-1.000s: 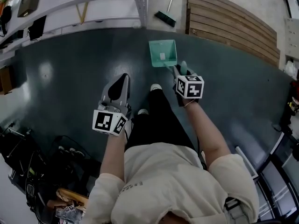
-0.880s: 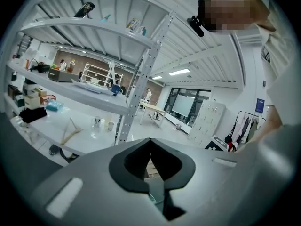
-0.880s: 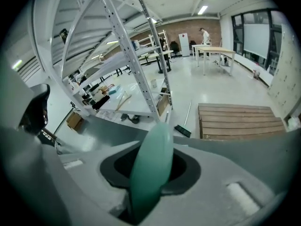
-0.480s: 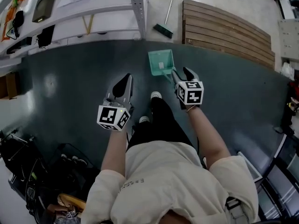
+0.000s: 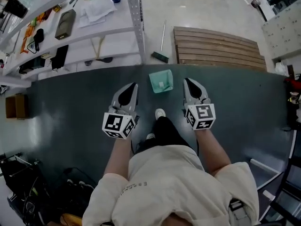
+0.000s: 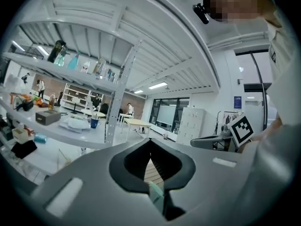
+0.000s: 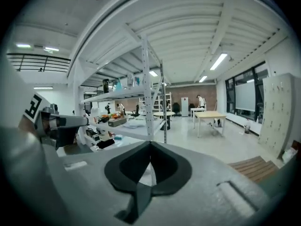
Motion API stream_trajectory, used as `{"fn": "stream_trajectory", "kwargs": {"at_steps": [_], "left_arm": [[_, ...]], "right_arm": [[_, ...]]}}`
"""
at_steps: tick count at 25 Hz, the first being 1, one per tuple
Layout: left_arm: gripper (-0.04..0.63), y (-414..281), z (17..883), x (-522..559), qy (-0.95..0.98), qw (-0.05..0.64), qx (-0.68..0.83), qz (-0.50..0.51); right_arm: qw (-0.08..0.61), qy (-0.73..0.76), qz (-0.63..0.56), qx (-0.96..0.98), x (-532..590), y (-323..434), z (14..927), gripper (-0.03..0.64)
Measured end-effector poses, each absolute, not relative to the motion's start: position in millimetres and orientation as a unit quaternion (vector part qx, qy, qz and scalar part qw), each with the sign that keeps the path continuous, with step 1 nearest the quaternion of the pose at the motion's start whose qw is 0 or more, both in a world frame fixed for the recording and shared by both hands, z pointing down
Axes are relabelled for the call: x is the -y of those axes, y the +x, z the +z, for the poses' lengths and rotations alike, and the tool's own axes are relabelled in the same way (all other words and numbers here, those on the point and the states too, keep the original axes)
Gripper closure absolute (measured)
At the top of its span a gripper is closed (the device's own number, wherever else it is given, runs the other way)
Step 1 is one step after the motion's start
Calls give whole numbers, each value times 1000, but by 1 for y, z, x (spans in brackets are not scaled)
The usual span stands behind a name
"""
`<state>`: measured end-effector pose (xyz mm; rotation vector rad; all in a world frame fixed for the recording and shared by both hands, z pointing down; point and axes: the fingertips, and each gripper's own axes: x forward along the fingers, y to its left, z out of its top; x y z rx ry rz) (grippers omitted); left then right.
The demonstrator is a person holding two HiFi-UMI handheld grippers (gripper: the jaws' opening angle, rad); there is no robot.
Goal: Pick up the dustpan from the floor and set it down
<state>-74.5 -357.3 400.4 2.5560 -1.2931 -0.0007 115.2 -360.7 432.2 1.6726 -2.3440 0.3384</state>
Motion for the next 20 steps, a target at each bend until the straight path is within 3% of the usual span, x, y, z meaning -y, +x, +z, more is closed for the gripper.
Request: {"fn": "stream_trajectory", "kwargs": {"at_steps": [6, 13, 20], "left_arm": [[578, -79, 365, 271, 896, 116, 427, -16], [578, -75, 384, 175, 896, 141, 422, -7], [578, -62, 389, 84, 881, 119, 458, -5]], "right_arm": [[115, 584, 90, 799, 264, 104, 403, 623], [121, 584, 117, 794, 168, 109, 421, 623], [118, 568, 105, 808, 73, 119, 417, 623]]}}
